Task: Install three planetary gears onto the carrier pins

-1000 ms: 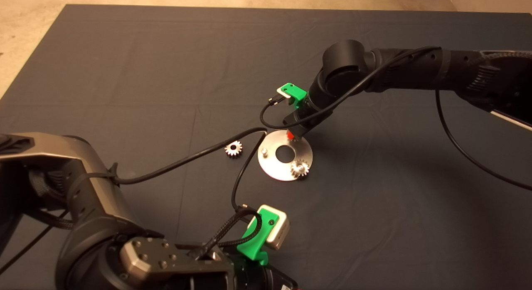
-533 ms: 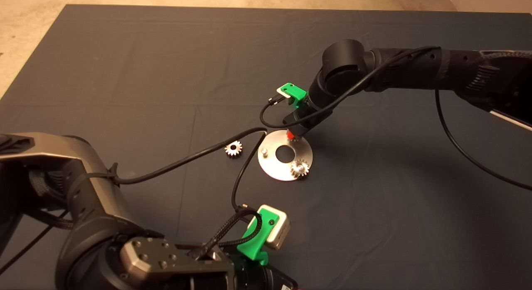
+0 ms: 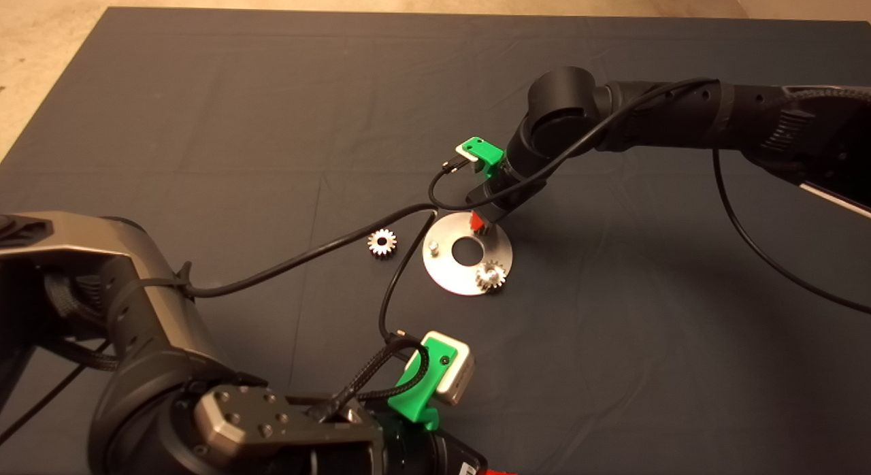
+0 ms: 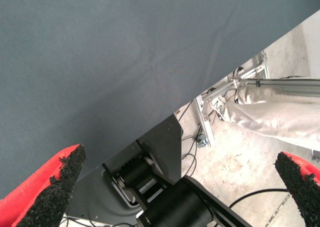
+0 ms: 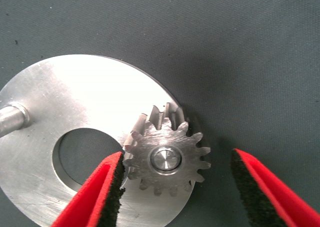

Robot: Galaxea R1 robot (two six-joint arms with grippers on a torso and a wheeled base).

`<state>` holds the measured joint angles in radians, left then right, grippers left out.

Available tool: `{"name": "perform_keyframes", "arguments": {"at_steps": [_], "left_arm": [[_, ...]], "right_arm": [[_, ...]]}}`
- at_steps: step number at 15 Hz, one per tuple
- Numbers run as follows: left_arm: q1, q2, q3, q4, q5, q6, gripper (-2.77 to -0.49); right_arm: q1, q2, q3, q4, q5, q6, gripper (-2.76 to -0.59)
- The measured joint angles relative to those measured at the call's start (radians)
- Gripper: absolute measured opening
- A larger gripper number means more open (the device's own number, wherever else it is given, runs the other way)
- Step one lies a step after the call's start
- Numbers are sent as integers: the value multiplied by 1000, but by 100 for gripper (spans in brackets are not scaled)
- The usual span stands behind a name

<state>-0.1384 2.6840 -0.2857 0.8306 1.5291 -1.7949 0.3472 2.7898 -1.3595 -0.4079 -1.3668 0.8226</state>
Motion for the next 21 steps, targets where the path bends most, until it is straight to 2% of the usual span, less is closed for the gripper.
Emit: {"name": "perform_keyframes", "arguments": {"at_steps": [4, 6, 8, 12, 14, 16, 17, 18, 19, 20, 21], "left_arm": [[-2, 0, 0, 0, 0, 0, -51], [-4, 0, 0, 0, 0, 0, -51], [-4, 0, 0, 0, 0, 0, -51], [-4, -1, 0, 0, 0, 0, -51], [-4, -8, 0, 0, 0, 0, -51], [-4, -12, 0, 0, 0, 0, -51], [-4, -15, 0, 0, 0, 0, -51], [-4, -20, 0, 0, 0, 0, -51], [-4, -23, 0, 0, 0, 0, -51], [-4, -29, 0, 0, 0, 1, -51], [-4, -36, 0, 0, 0, 3, -51]], "right_arm": [[5, 0, -14, 2, 1, -4, -150], [5, 0, -19, 16, 1, -4, -142], [5, 0, -19, 41, -1, -5, -133], [5, 0, -19, 121, 3, -6, -105], [6, 0, -19, 129, 3, -6, -98], [35, -6, -18, 148, 0, -6, -86], [67, -12, -18, 174, -2, -6, -85], [104, -21, -18, 207, -11, -6, -78], [135, -37, -9, 224, -30, -6, -73], [150, -56, 14, 229, -59, -5, -73], [150, -82, 54, 234, -78, -5, -73]]}}
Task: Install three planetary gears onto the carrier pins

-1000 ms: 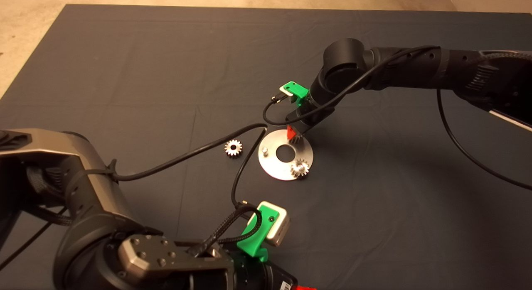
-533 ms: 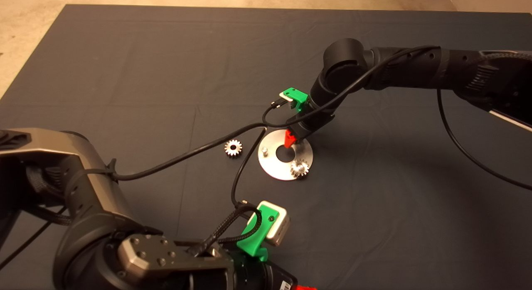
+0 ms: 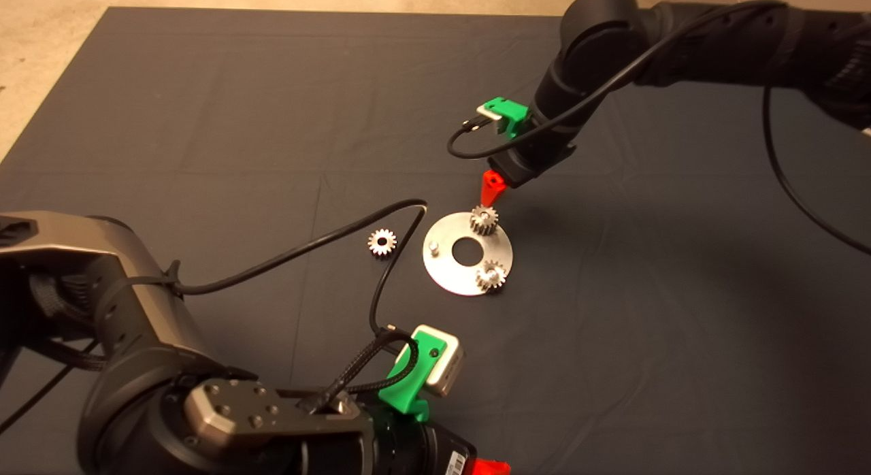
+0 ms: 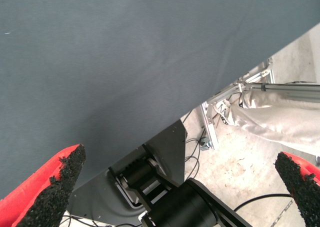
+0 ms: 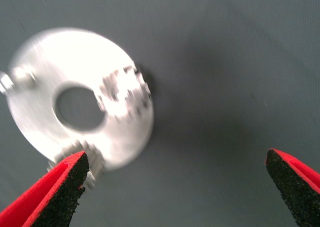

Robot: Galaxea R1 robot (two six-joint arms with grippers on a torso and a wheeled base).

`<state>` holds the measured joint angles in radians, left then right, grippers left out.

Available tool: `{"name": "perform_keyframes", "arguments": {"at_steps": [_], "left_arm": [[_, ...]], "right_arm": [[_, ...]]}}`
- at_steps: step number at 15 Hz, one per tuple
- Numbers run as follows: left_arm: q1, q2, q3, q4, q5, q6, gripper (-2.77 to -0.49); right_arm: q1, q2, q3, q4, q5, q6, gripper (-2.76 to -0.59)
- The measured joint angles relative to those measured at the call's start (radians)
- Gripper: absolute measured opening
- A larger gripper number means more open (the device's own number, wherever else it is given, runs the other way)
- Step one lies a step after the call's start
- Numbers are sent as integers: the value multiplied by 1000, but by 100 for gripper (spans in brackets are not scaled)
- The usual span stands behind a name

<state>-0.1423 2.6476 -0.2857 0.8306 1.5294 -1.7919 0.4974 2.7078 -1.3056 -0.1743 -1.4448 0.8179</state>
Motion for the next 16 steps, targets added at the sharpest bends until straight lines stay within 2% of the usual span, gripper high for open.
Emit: {"name": "perform_keyframes", "arguments": {"at_steps": [3, 5, 6, 8, 10, 12, 14, 16], "left_arm": [[0, -13, 0, 0, 0, 21, -51], [0, -16, 0, 0, 0, 26, -51], [0, -17, 0, -1, 0, 27, -51], [0, -17, 0, -8, 0, 32, -51], [0, -21, -2, -16, 0, 37, -51], [0, -19, -25, -24, 0, 48, -51], [-1, -16, -72, -48, 0, 84, -51], [-12, -13, -122, -87, 0, 135, -51]], "right_arm": [[-13, -113, 191, 19, -40, 22, -73], [-15, -204, 330, 19, -75, 59, -73], [-23, -249, 406, 19, -82, 77, -73], [-41, -360, 586, 19, -80, 117, -73], [-54, -470, 736, 22, -85, 143, -73], [-85, -573, 877, 27, -86, 161, -73], [-100, -630, 950, 46, -86, 177, -68], [-111, -656, 963, 78, -85, 183, -63]]}}
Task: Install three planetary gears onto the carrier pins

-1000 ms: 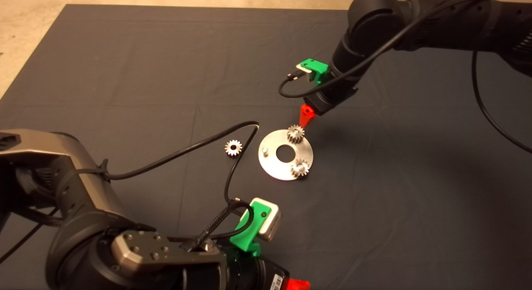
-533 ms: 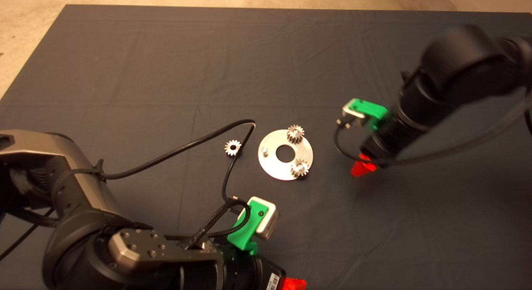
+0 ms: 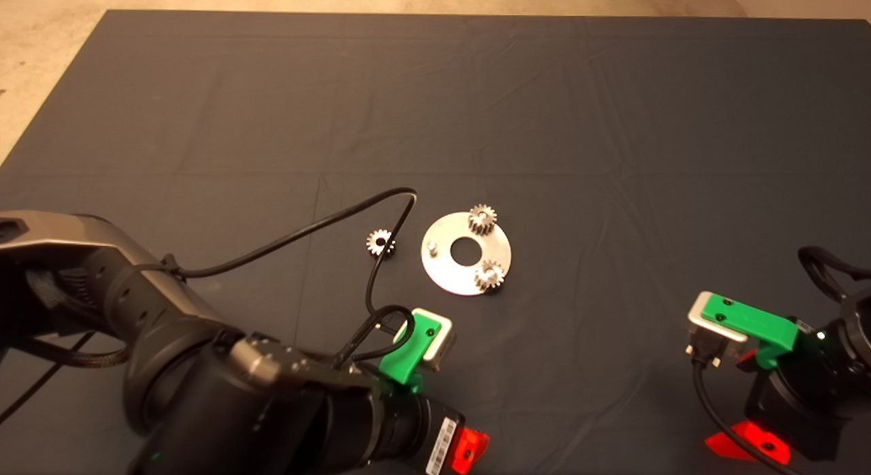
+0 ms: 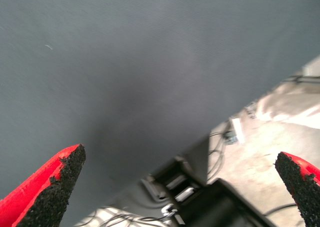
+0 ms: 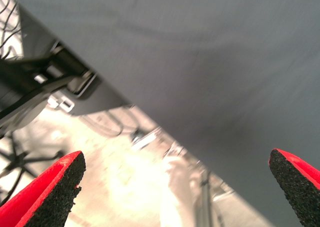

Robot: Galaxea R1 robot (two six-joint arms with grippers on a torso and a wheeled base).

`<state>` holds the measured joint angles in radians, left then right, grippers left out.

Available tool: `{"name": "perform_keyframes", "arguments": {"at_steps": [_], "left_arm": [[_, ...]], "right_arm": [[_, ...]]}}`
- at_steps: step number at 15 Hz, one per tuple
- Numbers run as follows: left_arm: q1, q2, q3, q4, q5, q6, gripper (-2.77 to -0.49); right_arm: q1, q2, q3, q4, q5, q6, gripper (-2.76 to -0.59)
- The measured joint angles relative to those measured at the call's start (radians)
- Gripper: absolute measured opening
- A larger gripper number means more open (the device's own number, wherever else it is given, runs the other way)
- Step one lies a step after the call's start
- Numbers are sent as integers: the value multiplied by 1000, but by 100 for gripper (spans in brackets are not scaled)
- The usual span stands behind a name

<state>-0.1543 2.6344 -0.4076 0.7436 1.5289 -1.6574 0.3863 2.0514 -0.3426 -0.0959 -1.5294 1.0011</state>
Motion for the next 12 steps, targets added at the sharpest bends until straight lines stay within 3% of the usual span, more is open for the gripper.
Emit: {"name": "perform_keyframes", "arguments": {"at_steps": [1, 2, 4, 6, 8, 9, 10, 12], "left_arm": [[-1, 0, -21, -14, 0, 25, -51], [-1, -2, -41, -28, 2, 49, -51], [-2, 2, -100, -62, 0, 136, -51], [-9, 6, -181, -133, -2, 274, -51], [-42, 5, -269, -203, 1, 368, -51], [-67, 6, -296, -228, 1, 391, -51], [-89, 10, -311, -252, 0, 396, -51], [-117, 17, -329, -302, -1, 407, -51]], "right_arm": [[-13, -16, 0, 1, 0, 3, -63], [-33, -29, 0, 4, 14, 3, -63], [-75, -34, 1, 9, 83, 3, -63], [-128, -34, 1, 11, 112, 3, -63], [-170, -31, 1, 12, 117, 3, -63], [-170, -24, 1, 13, 115, 3, -63], [-171, -14, 1, 13, 114, 3, -63], [-171, 38, 1, 13, 101, 3, -63]]}}
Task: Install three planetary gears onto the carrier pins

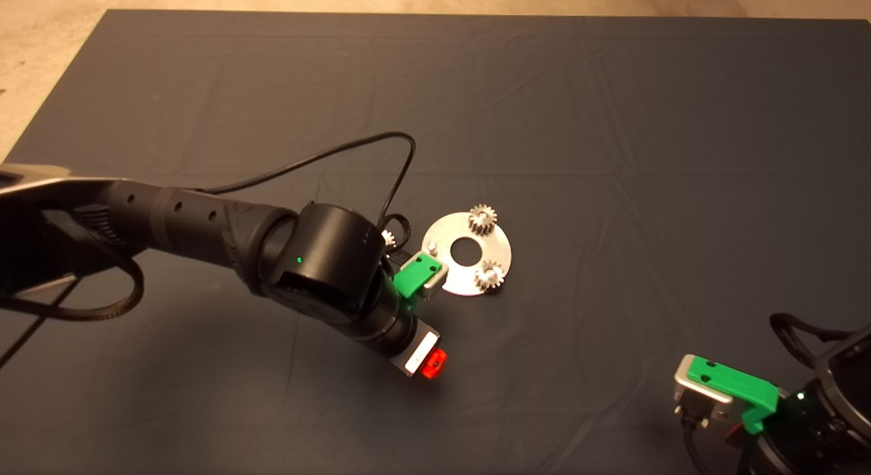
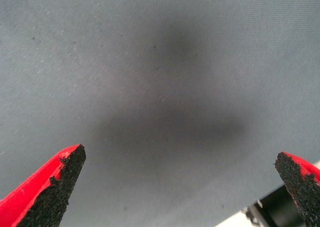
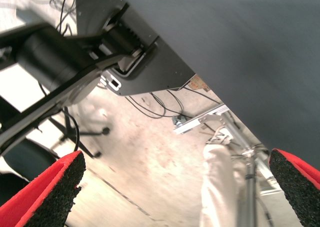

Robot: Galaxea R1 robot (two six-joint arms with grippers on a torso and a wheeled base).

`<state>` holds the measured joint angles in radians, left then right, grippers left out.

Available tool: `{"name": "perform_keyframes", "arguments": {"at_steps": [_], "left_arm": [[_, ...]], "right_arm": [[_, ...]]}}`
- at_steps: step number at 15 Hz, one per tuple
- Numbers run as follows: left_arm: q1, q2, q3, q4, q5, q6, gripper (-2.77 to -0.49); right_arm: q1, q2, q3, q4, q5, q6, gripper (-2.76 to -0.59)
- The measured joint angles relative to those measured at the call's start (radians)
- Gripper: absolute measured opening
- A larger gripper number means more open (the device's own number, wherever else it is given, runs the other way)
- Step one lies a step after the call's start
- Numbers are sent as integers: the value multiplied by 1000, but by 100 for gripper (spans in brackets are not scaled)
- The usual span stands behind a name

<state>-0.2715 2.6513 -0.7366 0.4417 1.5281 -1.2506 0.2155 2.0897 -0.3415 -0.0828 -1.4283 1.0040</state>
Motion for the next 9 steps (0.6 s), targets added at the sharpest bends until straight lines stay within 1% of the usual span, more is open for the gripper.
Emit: {"name": "perform_keyframes", "arguments": {"at_steps": [1, 2, 3, 4, 5, 6, 7, 8, 9], "left_arm": [[-14, 5, -5, -24, -1, 4, -51], [-26, 9, -11, -43, -1, 5, -51], [-47, 9, -15, -61, 0, 7, -51], [-69, 18, -21, -73, 1, 8, -51], [-85, 28, -24, -79, -1, 9, -51], [-95, 36, -29, -85, -1, 11, -51], [-100, 45, -31, -91, -3, 17, -51], [-101, 51, -33, -98, -2, 25, -51], [-102, 59, -39, -103, -1, 37, -51]], "right_arm": [[0, 17, 0, 0, -8, 0, -63], [-2, 28, 0, 0, -22, 6, -63], [-11, 33, 0, 0, -43, 8, -63], [-28, 35, -1, 0, -62, 10, -63], [-45, 42, -1, 0, -68, 12, -63], [-58, 53, -1, 0, -69, 25, -63], [-72, 68, -2, 0, -71, 43, -63], [-89, 98, -2, 0, -71, 61, -63], [-99, 118, -2, -1, -74, 63, -63]]}}
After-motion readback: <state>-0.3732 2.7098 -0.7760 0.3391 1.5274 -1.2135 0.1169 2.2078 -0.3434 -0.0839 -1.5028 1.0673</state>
